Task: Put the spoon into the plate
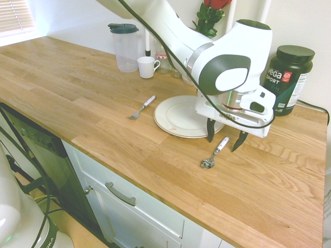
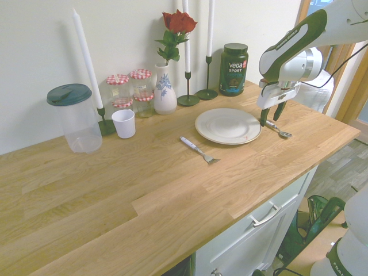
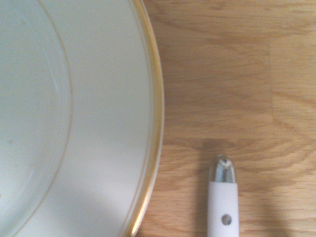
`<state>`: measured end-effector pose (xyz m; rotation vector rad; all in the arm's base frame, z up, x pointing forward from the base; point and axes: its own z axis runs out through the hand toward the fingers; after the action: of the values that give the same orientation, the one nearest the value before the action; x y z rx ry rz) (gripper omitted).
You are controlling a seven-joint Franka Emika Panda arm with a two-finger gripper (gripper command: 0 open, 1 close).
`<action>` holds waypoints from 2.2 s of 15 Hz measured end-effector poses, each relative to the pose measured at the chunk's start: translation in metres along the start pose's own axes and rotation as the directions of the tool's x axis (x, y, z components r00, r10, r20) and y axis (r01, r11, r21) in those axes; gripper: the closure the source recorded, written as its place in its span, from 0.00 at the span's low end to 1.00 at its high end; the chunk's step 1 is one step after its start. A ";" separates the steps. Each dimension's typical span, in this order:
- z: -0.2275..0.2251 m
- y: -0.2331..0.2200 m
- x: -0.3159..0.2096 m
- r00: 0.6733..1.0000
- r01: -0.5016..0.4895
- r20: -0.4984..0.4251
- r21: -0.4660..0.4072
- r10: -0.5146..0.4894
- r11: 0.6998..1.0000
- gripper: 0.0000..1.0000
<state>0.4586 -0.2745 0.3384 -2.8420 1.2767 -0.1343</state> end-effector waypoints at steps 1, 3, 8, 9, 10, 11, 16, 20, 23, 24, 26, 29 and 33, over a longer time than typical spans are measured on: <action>0.002 -0.002 0.000 1.000 0.000 0.002 0.000 0.000 1.000 1.00; 0.003 -0.003 0.000 1.000 -0.001 0.000 0.001 0.001 1.000 1.00; 0.002 -0.002 0.003 1.000 -0.019 -0.001 0.015 0.019 1.000 1.00; 0.002 -0.001 0.003 1.000 -0.021 -0.001 0.015 0.021 1.000 1.00; 0.002 0.000 0.003 1.000 -0.023 -0.001 0.016 0.023 1.000 1.00; 0.002 0.001 0.003 1.000 -0.025 -0.001 0.015 0.025 1.000 1.00; -0.006 0.007 0.010 0.999 -0.048 -0.010 0.027 0.049 0.998 1.00; -0.064 0.002 0.019 0.998 -0.034 -0.043 0.054 0.036 0.998 1.00; -0.107 -0.048 -0.007 0.998 -0.005 -0.065 0.038 0.007 0.999 1.00; -0.110 -0.075 -0.020 0.998 -0.002 -0.064 0.040 0.004 0.999 1.00; -0.100 -0.116 -0.046 0.998 -0.012 -0.060 0.037 0.014 0.999 1.00; -0.073 -0.137 -0.064 0.999 -0.023 -0.046 0.028 0.024 0.999 1.00; -0.042 -0.148 -0.062 0.998 -0.040 -0.037 0.040 0.042 0.998 1.00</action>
<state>0.5241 -0.1297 0.3842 -2.7913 1.3232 -0.2114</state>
